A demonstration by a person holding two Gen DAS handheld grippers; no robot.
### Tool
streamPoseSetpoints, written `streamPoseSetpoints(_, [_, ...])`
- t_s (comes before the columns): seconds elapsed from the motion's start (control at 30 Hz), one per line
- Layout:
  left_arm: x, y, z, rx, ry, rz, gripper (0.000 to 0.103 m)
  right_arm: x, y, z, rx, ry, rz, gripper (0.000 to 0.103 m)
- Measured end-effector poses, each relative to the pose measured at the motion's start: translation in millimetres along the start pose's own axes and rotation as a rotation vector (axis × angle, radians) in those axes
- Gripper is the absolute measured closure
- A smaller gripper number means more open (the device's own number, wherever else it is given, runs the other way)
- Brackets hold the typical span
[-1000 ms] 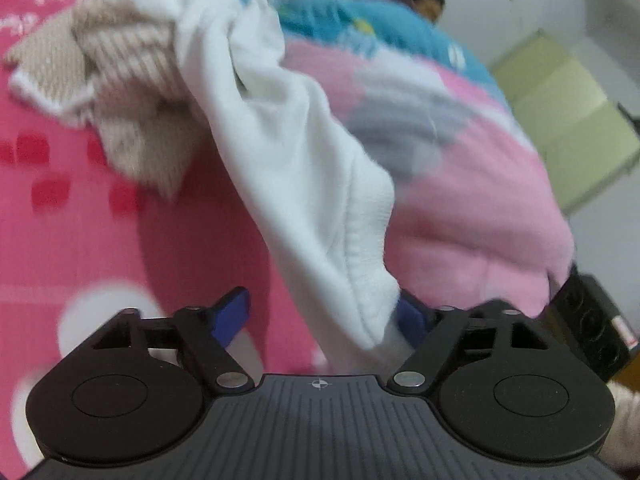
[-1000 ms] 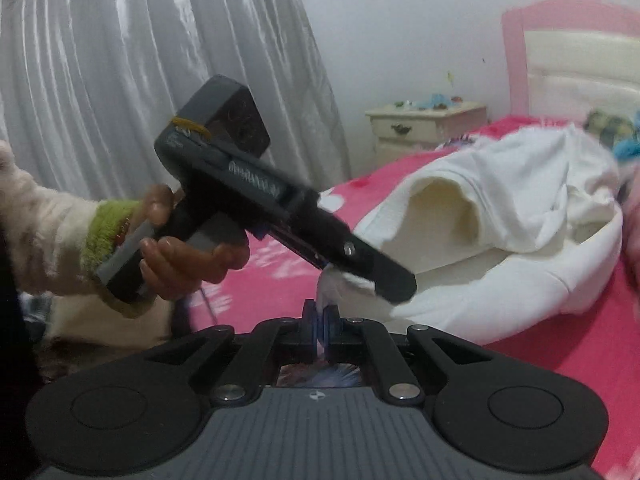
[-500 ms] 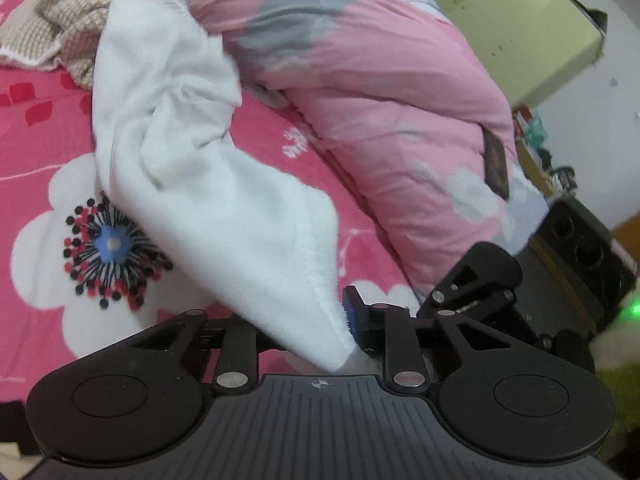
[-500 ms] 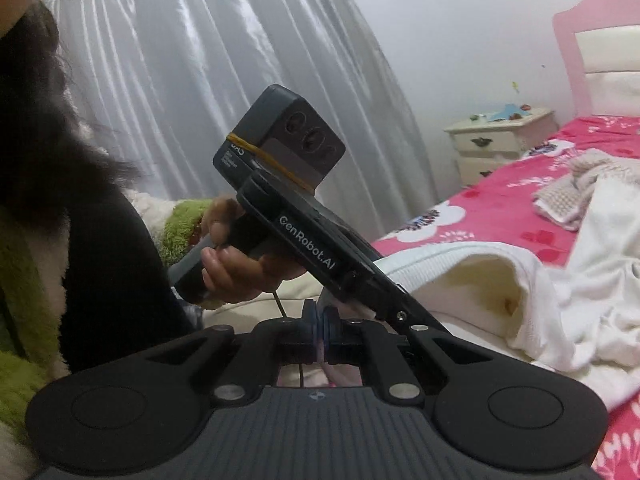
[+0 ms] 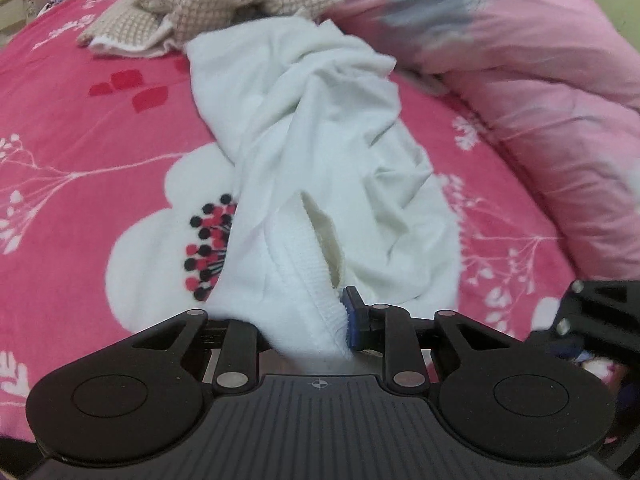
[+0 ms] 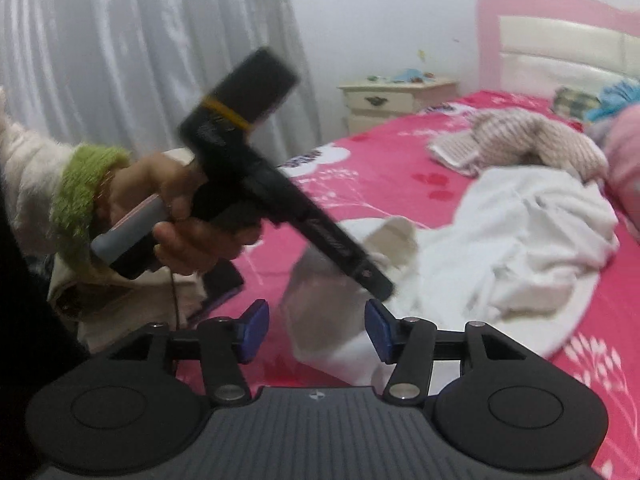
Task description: Fold clothes
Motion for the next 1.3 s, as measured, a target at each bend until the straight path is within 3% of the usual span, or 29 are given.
streamPoseSetpoints(0.23, [-4.1,4.1,1.6,0.006,-0.005,0.041,0.062,-4.8,37.5,-7.1,0.186,0.061,0.034,0.03])
streamPoseSetpoints(0.3, [-6.3,6.1,3.0,0.002,-0.012,0.048,0.057,-5.9,43.8,-10.4,0.226,0.075,0.038,0.02])
streamPoseSetpoints(0.47, [-9.9,13.8,10.7,-0.006,-0.009,0.052,0.047,-13.0,45.9,-13.7,0.22,0.119,0.056,0.005])
streamPoseSetpoints(0.57, [-13.0,17.3,16.5,-0.027,-0.004,0.069,0.034,-17.8,42.8,-13.1,0.198,0.144,0.069,0.0])
streamPoseSetpoints(0.8, [-29.5,12.9,28.6,-0.11,0.028,0.045,0.005,-26.0,43.3,-14.4,0.205,0.189,0.086,0.0])
streamPoseSetpoints(1.03, [-50.9,7.0,30.6,-0.166,0.111,-0.011,0.0,-28.6,48.7,-14.5,0.189,0.212,0.127,0.0])
streamPoseSetpoints(1.3, [-41.7,13.2,39.3,-0.107,0.074,0.005,0.0,-34.6,63.4,-17.5,0.192,0.234,0.129,0.0])
Point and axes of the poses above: each gripper's, at about its wrist camera, not at the fingertips, and x roughly the way its jaws point, y to its right, z to its underside, the point moved 4 cm from there along x, roughly the way its jaws point, and after that the axes turned 13 degrees about x, right-handed, at the moved point
